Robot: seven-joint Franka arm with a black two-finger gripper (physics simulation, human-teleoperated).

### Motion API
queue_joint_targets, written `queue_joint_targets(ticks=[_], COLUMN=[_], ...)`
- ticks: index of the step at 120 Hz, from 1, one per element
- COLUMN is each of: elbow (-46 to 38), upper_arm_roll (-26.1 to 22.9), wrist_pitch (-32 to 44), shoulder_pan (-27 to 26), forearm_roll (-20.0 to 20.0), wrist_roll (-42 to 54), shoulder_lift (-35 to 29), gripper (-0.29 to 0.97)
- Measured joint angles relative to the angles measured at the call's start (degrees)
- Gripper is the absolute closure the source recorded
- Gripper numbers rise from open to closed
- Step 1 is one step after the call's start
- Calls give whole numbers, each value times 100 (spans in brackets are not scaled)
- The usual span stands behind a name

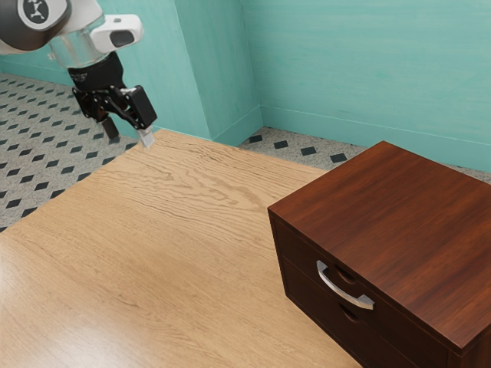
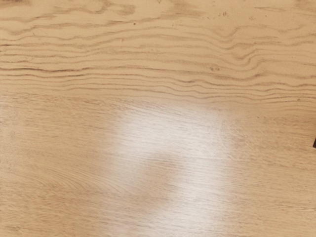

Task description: Pull the drawer handle with one arm to open the drawer

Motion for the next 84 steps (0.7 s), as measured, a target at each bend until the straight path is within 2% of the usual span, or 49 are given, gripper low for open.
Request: queue_joint_targets(ticks=[32, 49, 60, 84], elbow=[12, 375, 398, 372], upper_arm_roll=[7, -153, -448, -821], wrist_pitch=[228, 175, 89, 26], shoulder_pan=[46, 4, 148, -202], forearm_roll=[-3, 4, 2, -7], wrist_roll=[145, 107, -464, -2541], shoulder_lift=[-21, -647, -723, -520], gripper=[3, 3, 3, 3])
